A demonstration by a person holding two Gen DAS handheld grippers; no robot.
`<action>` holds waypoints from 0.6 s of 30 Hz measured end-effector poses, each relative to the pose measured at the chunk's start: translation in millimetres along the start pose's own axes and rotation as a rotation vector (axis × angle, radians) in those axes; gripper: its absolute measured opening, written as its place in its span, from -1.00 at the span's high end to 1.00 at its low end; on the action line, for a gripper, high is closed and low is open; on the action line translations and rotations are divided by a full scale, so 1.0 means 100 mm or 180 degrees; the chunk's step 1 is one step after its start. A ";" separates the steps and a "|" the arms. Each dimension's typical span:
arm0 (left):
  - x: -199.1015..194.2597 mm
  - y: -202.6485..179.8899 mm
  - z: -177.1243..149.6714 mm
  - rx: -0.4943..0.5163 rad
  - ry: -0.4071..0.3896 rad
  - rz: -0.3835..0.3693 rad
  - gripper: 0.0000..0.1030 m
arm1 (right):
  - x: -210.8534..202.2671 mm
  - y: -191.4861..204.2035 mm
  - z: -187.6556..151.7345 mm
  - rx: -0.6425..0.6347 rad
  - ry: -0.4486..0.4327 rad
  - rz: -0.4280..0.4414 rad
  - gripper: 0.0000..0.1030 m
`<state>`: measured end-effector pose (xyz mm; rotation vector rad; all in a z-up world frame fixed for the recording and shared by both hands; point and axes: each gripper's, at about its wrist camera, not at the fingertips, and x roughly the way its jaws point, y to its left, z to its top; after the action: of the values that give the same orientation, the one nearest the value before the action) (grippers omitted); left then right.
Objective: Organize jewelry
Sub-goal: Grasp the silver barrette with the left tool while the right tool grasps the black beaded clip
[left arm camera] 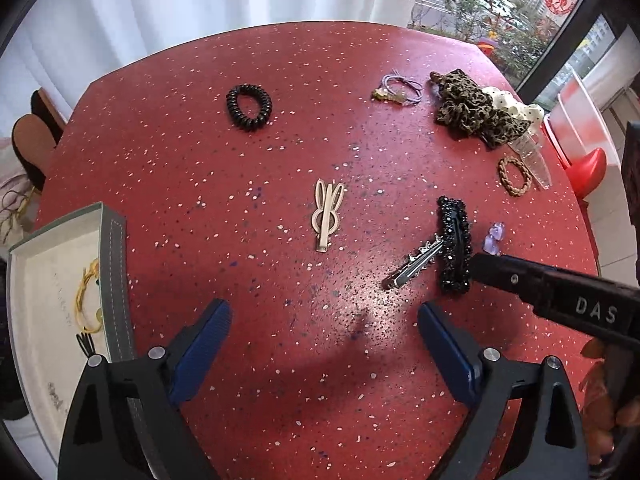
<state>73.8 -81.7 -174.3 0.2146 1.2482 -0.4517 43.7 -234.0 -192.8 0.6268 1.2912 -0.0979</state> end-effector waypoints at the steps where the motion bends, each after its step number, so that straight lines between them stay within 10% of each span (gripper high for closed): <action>1: -0.01 0.00 0.00 -0.0015 -0.0012 0.0024 -0.86 | 0.01 0.01 0.01 -0.0008 0.0024 -0.0027 0.18; 11: -0.12 0.14 -0.05 -0.0132 -0.0098 0.0156 -0.86 | 0.36 0.49 0.06 -0.0509 0.0186 -0.0710 0.40; 18: -0.06 -0.06 -0.05 0.0084 -0.0096 0.0030 -0.86 | 0.10 0.15 0.03 -0.0139 0.0039 -0.0115 0.99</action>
<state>66.0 -83.7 -169.8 0.2352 1.2119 -0.4618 55.2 -220.2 -195.7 0.5677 1.3135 -0.0955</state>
